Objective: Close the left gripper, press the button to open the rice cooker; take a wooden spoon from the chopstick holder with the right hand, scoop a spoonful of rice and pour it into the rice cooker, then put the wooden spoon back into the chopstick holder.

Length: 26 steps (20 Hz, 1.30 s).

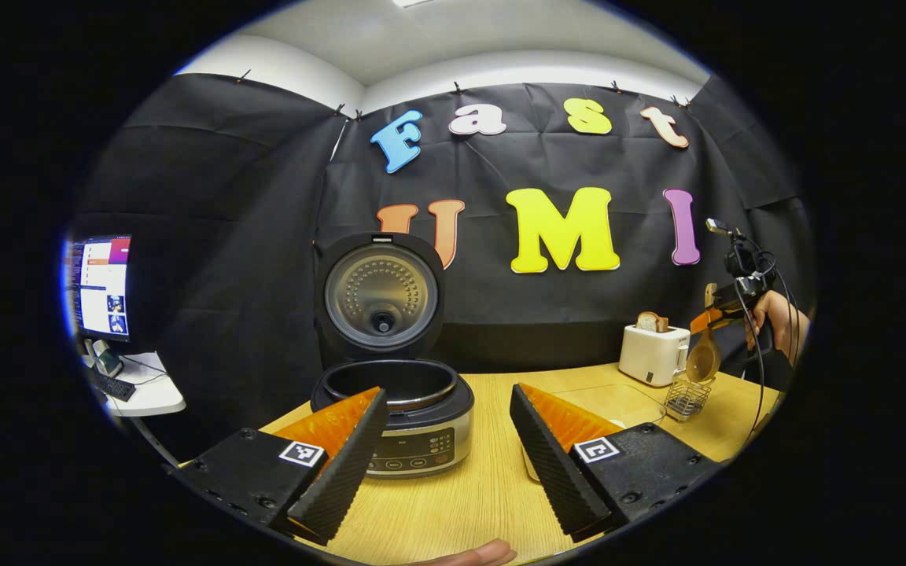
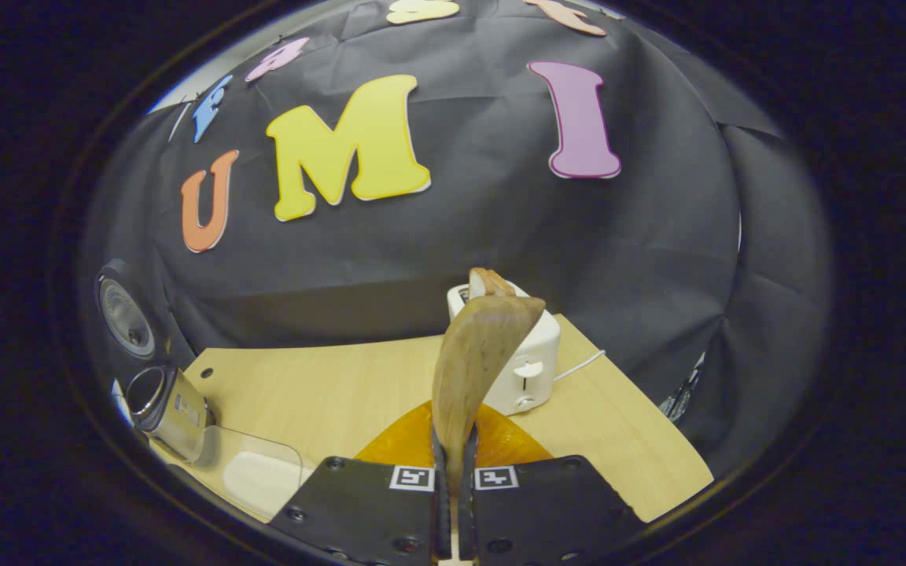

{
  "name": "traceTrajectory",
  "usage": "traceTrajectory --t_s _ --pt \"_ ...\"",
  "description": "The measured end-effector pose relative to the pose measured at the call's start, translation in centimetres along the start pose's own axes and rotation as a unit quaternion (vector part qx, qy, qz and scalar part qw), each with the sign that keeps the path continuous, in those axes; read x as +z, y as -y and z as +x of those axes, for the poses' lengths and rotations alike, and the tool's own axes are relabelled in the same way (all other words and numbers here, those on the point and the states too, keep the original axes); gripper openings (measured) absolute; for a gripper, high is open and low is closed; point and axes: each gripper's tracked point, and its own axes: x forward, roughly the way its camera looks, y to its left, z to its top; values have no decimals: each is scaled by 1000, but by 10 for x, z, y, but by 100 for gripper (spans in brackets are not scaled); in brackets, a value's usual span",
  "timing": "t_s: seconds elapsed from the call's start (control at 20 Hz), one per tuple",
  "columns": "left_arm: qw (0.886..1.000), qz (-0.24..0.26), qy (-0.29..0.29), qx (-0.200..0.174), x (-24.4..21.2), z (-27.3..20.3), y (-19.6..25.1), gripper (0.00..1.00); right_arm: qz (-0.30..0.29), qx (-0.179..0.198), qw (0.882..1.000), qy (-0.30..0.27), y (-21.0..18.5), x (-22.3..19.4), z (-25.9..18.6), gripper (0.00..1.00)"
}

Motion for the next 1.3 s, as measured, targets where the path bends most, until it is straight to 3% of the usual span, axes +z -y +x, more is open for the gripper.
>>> traceTrajectory --t_s 0.35,0.65,1.0,1.3 --pt "1000 0 -4 -10 0 -4 -2 99 -44 48 998 13 -78 -2 -34 4" --pt "1000 -9 -14 -9 -3 -1 -7 99 -74 85 994 -4 -158 -29 -28 4" --pt "998 -49 -25 -19 -7 -2 -12 99 -146 81 986 6 -217 -73 0 4" --pt "998 -48 -26 -8 -8 -2 -23 99 -188 50 981 3 -233 -121 9 4"
